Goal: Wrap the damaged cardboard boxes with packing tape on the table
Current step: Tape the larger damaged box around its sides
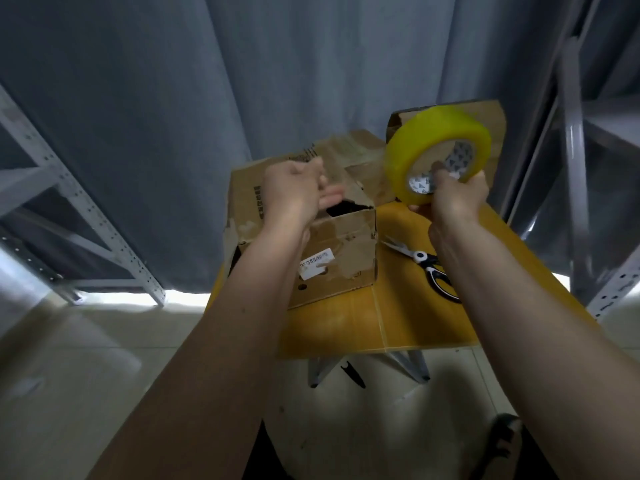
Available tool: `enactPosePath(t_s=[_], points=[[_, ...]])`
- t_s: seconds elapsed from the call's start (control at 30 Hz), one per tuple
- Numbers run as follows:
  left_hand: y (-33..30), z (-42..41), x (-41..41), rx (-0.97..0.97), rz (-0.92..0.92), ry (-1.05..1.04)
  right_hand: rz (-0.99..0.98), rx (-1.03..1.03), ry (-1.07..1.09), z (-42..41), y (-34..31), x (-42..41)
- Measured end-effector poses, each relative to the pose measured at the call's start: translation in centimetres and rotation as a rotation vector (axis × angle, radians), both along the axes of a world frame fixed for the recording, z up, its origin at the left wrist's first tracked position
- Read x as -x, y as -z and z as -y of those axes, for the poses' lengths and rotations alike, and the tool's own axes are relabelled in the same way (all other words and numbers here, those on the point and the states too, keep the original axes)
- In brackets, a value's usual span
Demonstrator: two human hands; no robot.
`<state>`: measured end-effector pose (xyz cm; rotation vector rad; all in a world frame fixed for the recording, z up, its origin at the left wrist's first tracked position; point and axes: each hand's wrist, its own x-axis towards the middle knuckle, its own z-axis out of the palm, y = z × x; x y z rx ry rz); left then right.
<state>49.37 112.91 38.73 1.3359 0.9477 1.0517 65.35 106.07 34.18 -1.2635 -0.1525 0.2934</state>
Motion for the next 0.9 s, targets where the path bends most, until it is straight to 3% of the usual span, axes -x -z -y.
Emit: enactPosePath(t_s=[0.3, 0.63, 0.9], points=[[1.4, -1.9, 1.8, -0.224, -0.503, -0.105, 0.074, 0.141, -0.002, -2.0, 2.3, -0.2], [1.1, -1.4, 2.5, -0.224, -0.486, -0.079, 0.054, 0.218, -0.061, -2.2, 3.2, -0.4], [2.4, -1.0, 2.6, -0.474, -0.846, -0.259, 0.342, 0.216, -0.017, -1.7, 2.0, -0.1]])
